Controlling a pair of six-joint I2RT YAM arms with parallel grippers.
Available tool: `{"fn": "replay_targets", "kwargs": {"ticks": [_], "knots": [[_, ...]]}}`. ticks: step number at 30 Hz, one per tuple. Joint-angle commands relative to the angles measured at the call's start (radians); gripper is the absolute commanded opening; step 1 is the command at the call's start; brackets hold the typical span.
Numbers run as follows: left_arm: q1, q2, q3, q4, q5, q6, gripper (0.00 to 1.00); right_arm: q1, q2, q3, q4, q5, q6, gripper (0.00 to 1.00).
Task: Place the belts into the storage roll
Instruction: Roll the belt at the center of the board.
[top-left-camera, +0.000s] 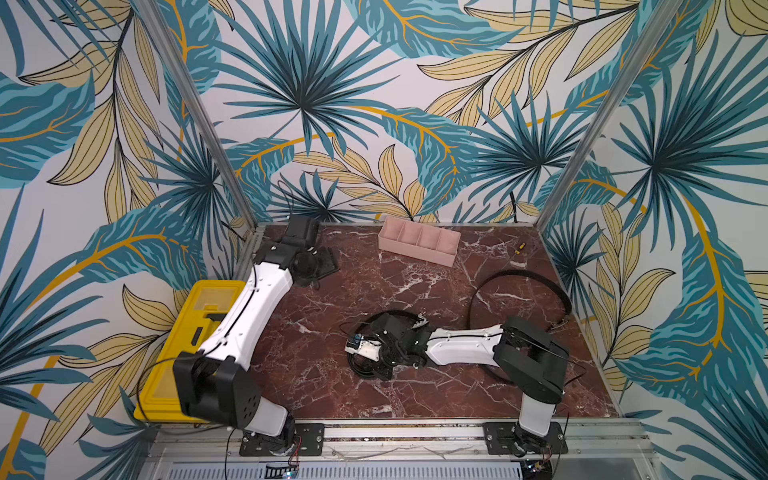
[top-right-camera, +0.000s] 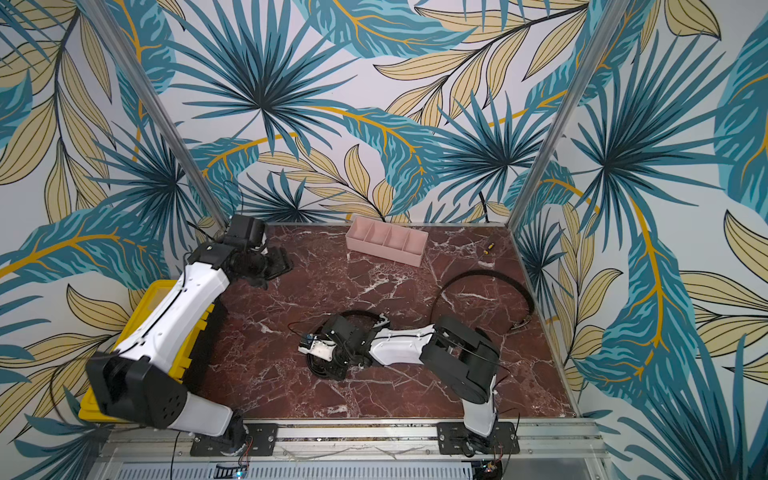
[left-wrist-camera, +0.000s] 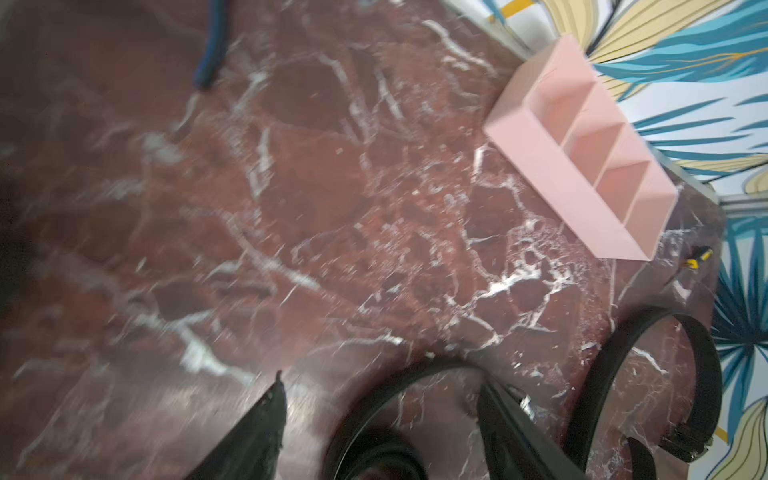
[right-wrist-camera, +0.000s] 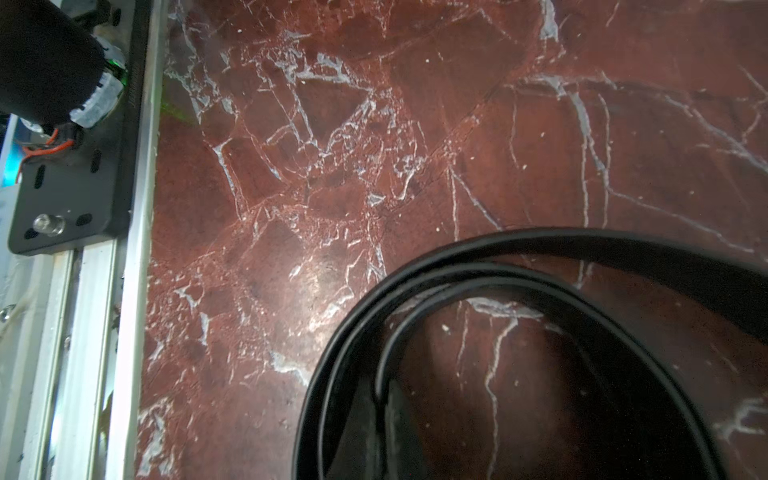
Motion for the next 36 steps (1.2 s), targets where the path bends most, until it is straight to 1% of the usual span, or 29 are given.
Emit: {"fn": "replay_targets", "kwargs": {"ticks": [1,3,4,9,13,18,21,25,27,30,32,36], "knots": [[-0.016,-0.062,-0.164,-0.026,-0.012,-0.153,0.73,0.001,0.076,-0.071,-0.058,0.059,0.009,0.0],[-0.028,-0.104,-0.246,-0.022,0.032,-0.201,0.73,0.001,0.079,-0.085,-0.036,0.069,0.012,0.0],[-0.042,-0.11,-0.268,-0.024,0.038,-0.204,0.73,0.001,0.08,-0.092,-0.022,0.072,0.014,0.0],[-0.11,-0.115,-0.334,-0.022,0.04,-0.254,0.72,0.002,0.076,-0.108,0.003,0.086,0.018,0.0],[-0.16,-0.14,-0.424,0.019,0.061,-0.309,0.69,-0.001,0.078,-0.105,0.0,0.086,0.021,0.0],[-0.25,-0.157,-0.53,0.09,0.08,-0.368,0.64,-0.003,0.076,-0.104,-0.003,0.084,0.027,0.0],[-0.303,-0.158,-0.592,0.195,0.08,-0.417,0.64,-0.004,0.073,-0.103,-0.006,0.082,0.027,0.0],[-0.333,-0.128,-0.642,0.335,0.103,-0.45,0.62,-0.007,0.073,-0.106,-0.007,0.078,0.029,0.0],[-0.359,-0.111,-0.642,0.365,0.091,-0.457,0.61,-0.008,0.07,-0.109,-0.007,0.077,0.03,0.0],[-0.37,-0.098,-0.663,0.397,0.1,-0.484,0.58,-0.008,0.064,-0.115,-0.007,0.076,0.032,0.0],[-0.37,-0.117,-0.692,0.404,0.091,-0.511,0.58,-0.011,0.061,-0.118,-0.004,0.074,0.04,0.0],[-0.37,-0.228,-0.768,0.415,0.063,-0.554,0.59,-0.015,0.055,-0.124,-0.001,0.073,0.046,0.0]]}}
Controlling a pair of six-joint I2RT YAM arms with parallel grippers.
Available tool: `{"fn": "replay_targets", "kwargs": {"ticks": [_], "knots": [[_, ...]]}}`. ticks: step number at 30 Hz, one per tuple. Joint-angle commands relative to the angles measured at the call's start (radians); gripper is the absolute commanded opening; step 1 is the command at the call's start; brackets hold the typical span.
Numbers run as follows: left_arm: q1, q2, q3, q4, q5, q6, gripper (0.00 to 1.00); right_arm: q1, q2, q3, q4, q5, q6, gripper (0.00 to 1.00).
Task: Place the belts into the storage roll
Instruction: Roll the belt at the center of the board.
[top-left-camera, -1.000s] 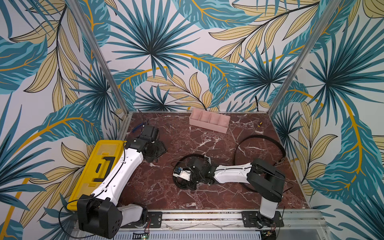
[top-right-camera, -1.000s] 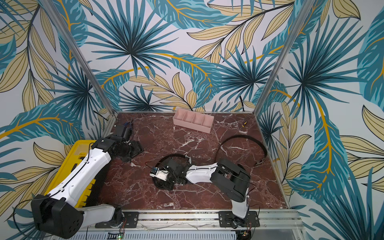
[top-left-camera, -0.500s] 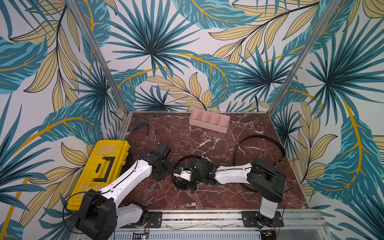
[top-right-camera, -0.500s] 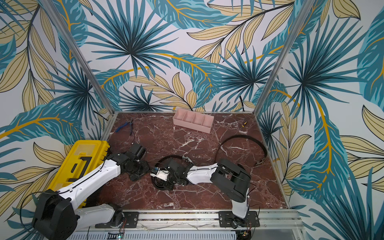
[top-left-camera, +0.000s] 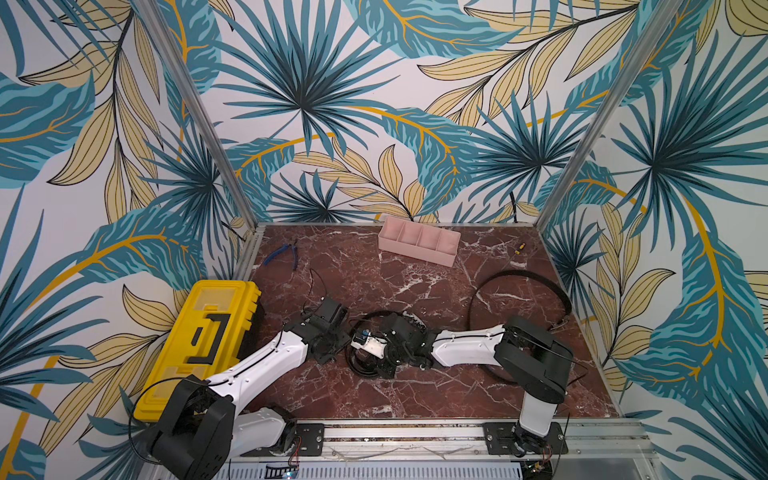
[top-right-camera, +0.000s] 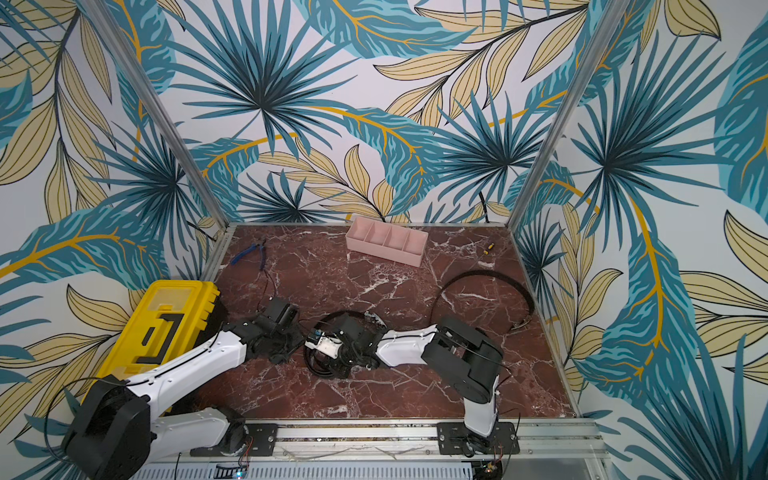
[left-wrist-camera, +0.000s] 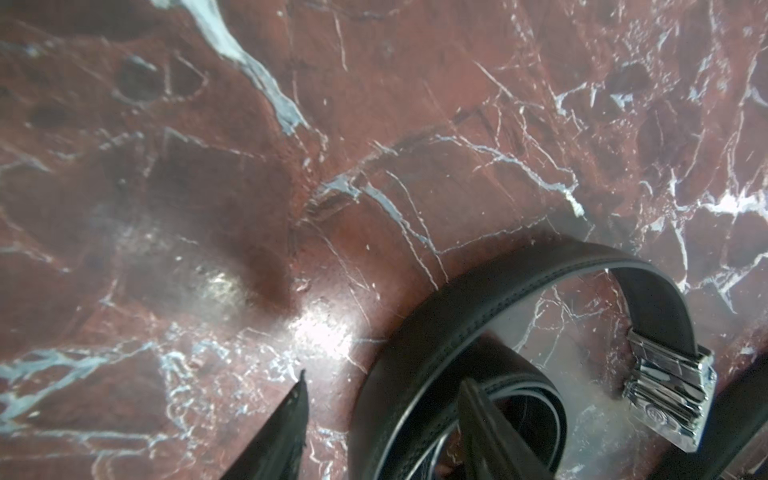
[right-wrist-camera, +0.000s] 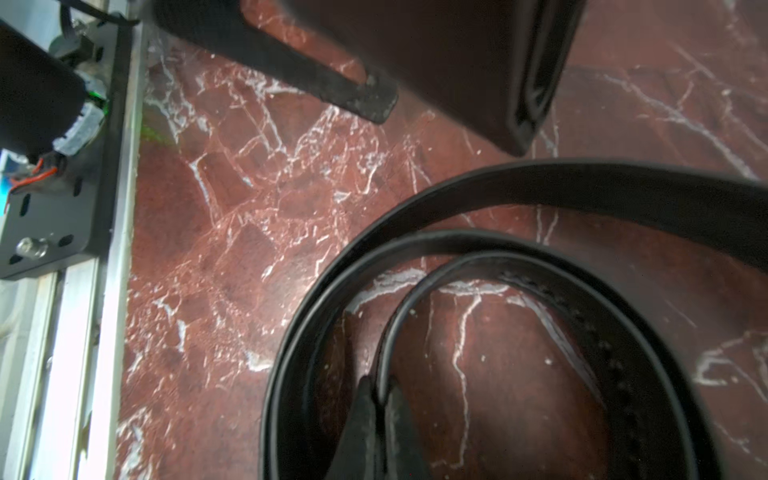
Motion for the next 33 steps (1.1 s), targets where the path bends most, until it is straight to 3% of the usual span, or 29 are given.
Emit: {"fn": "replay_targets", "kwargs": {"ticks": [1,9,13,23,33], "knots": [[-0.057,-0.073,-0.074,0.077,0.112,-0.02,0.59,0.01,0.072,-0.046,-0.118,0.072,-0.016,0.0],[-0.046,-0.29,-0.193,0.091,0.096,-0.01,0.59,-0.002,0.07,-0.049,-0.117,0.055,0.004,0.0],[-0.045,-0.328,-0.233,0.136,0.093,0.016,0.6,-0.002,0.063,-0.057,-0.116,0.058,0.005,0.0],[-0.045,-0.058,-0.205,0.405,0.201,0.108,0.6,-0.002,0.054,-0.065,-0.119,0.063,0.015,0.0],[-0.003,0.041,-0.129,0.379,0.208,0.159,0.6,-0.002,0.014,-0.112,-0.091,0.07,0.023,0.0]]}}
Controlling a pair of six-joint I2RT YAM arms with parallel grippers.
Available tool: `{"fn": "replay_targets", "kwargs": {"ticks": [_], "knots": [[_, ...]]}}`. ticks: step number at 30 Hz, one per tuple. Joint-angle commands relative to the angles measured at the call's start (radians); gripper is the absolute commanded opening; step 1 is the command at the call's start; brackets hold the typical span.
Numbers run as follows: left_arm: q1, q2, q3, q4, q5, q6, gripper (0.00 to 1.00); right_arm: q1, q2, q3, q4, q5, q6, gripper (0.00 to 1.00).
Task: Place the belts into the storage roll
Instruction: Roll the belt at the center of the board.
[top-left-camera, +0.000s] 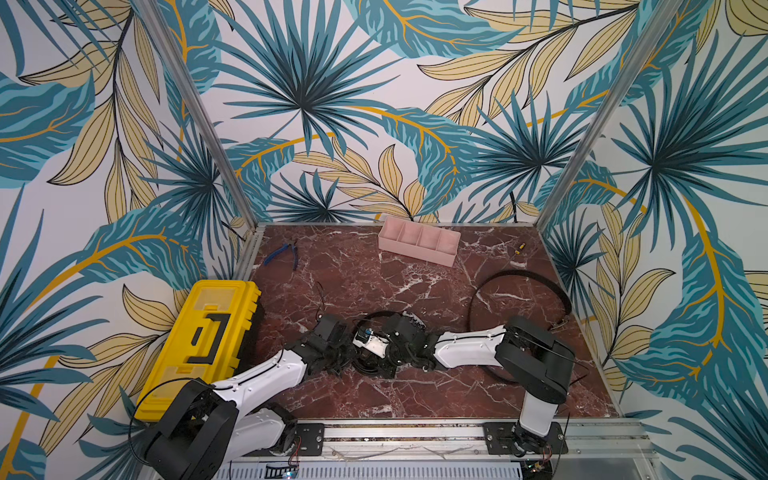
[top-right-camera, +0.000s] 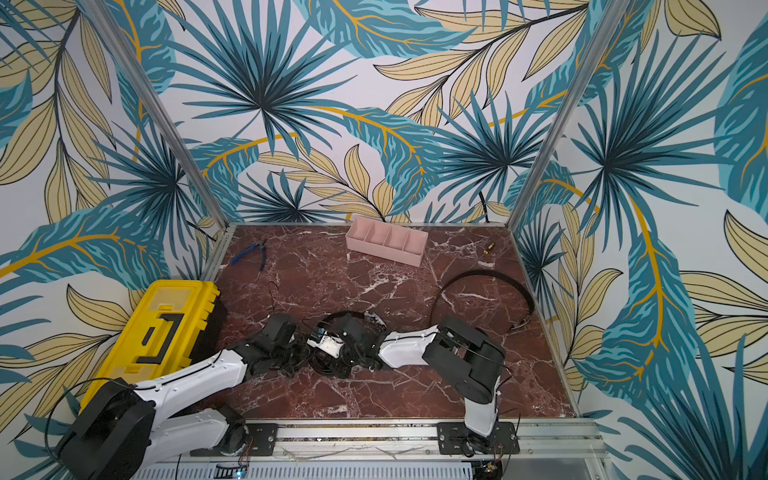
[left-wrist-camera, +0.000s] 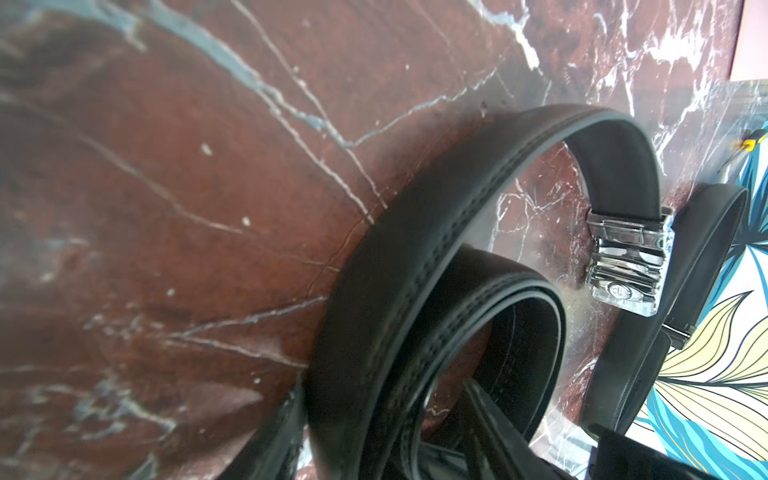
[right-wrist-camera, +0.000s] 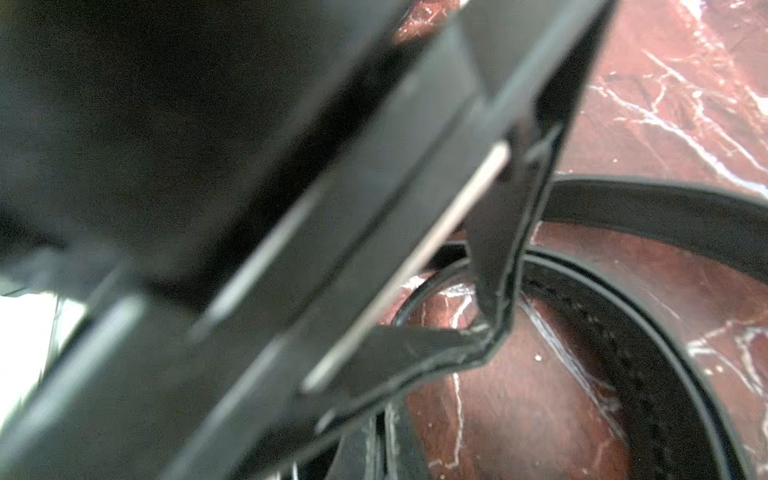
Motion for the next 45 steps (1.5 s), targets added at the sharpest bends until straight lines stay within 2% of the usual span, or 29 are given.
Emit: {"fn": "replay_targets", "kwargs": {"ticks": [1,5,9,13,16,21,23,25,29,34,39,45], "knots": [[0.01,0.051,0.061,0.001,-0.001,0.063,0.59,0.006,0.027,-0.069,-0.153,0.055,-0.017,0.0],[0.008,0.095,0.136,-0.096,-0.022,0.122,0.51,0.006,0.006,-0.089,-0.144,0.049,-0.018,0.0],[0.001,0.121,0.196,-0.176,-0.043,0.18,0.49,0.005,0.0,-0.097,-0.134,0.043,-0.016,0.0],[-0.016,0.171,0.209,-0.17,-0.023,0.189,0.48,0.006,-0.008,-0.108,-0.111,0.043,-0.006,0.0],[-0.016,0.198,0.186,-0.126,0.005,0.174,0.37,0.006,-0.012,-0.113,-0.11,0.042,-0.006,0.0],[-0.016,0.228,0.202,-0.122,0.011,0.179,0.28,0.006,-0.027,-0.127,-0.115,0.045,-0.008,0.0],[-0.016,0.229,0.215,-0.138,0.004,0.188,0.21,0.006,-0.032,-0.125,-0.124,0.045,-0.003,0.0],[-0.016,0.233,0.236,-0.169,-0.005,0.208,0.2,0.004,-0.035,-0.125,-0.133,0.046,0.009,0.0],[-0.015,0.248,0.27,-0.216,-0.006,0.256,0.15,-0.014,-0.062,-0.119,-0.168,0.039,0.056,0.18],[-0.016,0.287,0.313,-0.258,0.005,0.302,0.1,-0.101,-0.17,-0.138,-0.178,0.024,0.137,0.42],[-0.014,0.313,0.339,-0.268,0.015,0.321,0.08,-0.216,-0.273,-0.117,-0.228,-0.001,0.197,0.56],[-0.012,0.373,0.402,-0.326,0.042,0.389,0.08,-0.299,-0.348,0.029,-0.47,0.09,0.169,0.63]]}}
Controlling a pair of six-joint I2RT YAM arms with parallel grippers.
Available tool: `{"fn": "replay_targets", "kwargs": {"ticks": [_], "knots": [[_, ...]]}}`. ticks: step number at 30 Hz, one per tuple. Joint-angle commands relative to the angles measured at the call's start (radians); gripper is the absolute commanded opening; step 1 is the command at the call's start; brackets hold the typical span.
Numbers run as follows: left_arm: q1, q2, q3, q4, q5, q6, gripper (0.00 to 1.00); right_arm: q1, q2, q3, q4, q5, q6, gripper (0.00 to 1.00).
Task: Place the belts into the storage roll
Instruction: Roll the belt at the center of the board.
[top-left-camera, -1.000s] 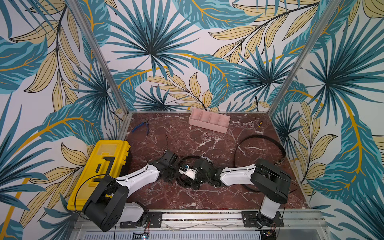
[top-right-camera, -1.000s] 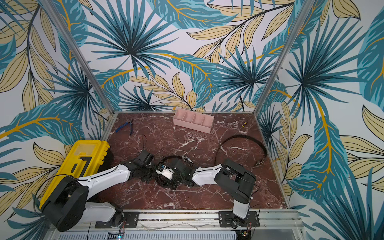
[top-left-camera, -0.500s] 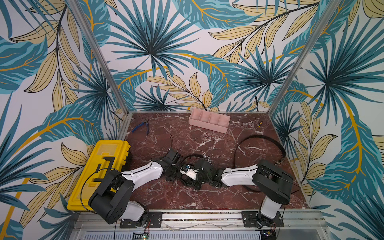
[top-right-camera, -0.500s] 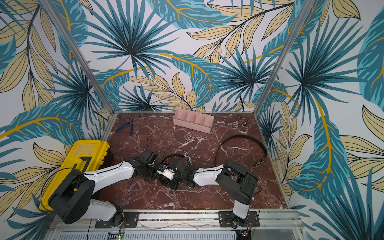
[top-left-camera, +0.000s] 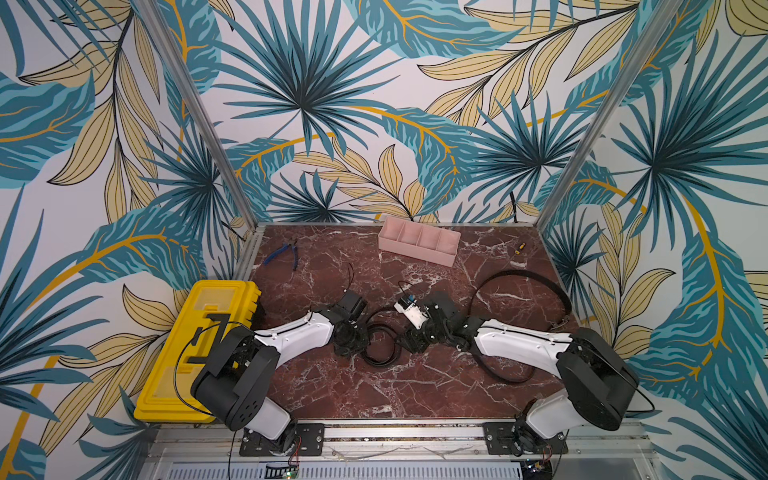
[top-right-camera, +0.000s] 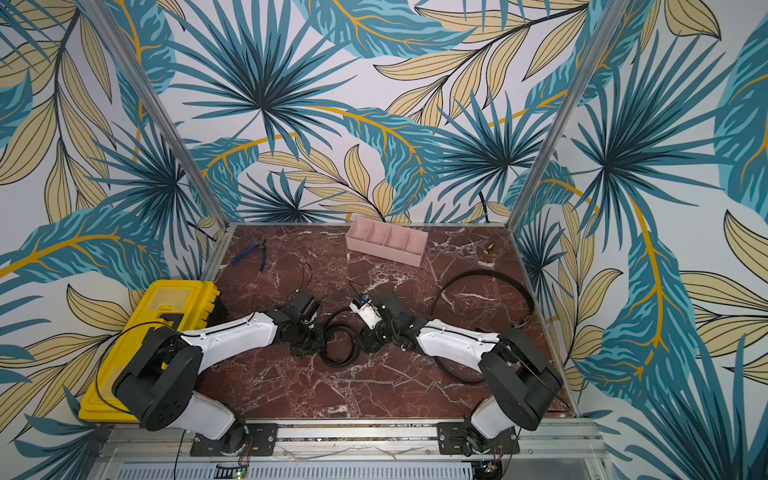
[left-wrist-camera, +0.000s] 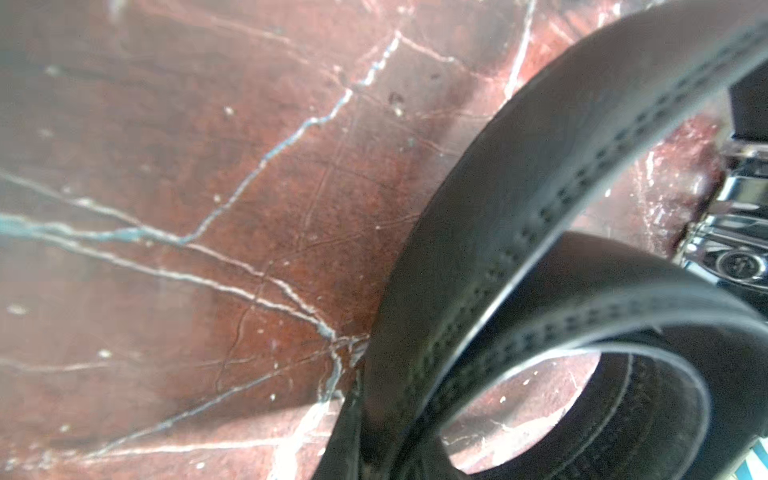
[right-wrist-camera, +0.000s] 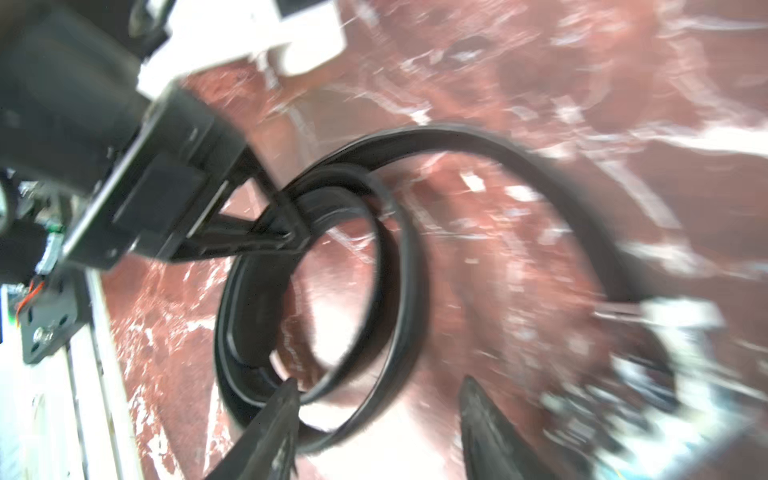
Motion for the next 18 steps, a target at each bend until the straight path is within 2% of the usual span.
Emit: {"fn": "replay_targets", "kwargs": {"ticks": [1,3,10,18], "knots": [[0.006,0.044,0.065,-0.06,0.026,0.079,0.08,-0.041,-0.001,0.116,-0.234,0.069,-0.018,0.63],[0.007,0.079,0.107,-0.117,0.031,0.119,0.08,-0.061,0.056,0.196,-0.328,0.105,-0.057,0.62],[0.009,0.168,0.262,-0.283,-0.006,0.203,0.08,-0.08,0.225,0.367,-0.465,0.202,-0.139,0.56],[0.009,0.239,0.366,-0.388,-0.06,0.275,0.08,-0.08,0.384,0.501,-0.511,0.201,-0.202,0.52]]}}
